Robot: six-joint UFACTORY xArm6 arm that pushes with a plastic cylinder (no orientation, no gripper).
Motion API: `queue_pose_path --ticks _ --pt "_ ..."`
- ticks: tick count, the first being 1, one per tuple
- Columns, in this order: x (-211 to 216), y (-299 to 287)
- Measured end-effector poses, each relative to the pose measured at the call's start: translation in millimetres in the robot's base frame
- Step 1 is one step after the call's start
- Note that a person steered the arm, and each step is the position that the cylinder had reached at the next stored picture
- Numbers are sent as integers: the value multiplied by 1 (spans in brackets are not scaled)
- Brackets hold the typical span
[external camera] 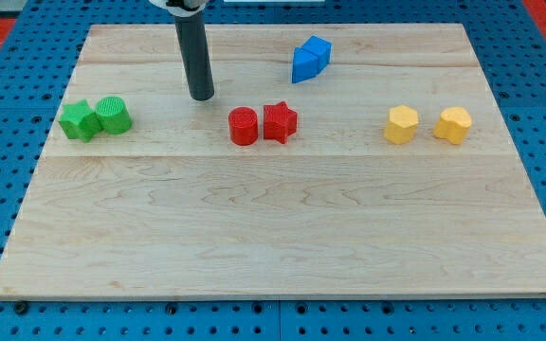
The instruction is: Move the blue triangle to the top right side of the red star
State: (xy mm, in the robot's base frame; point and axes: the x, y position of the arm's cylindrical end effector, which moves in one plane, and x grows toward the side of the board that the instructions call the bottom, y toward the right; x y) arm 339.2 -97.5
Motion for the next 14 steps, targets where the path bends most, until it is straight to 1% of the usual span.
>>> queue_pose_path --ticks 6,7,8,9,10,12,13,14 --pt "-6 -6" --pt "-22 19" --pt "-50 74" --pt "-63 120" --pt "-63 154" --pt "-56 180" --pt "-55 183" --pt "-60 263"
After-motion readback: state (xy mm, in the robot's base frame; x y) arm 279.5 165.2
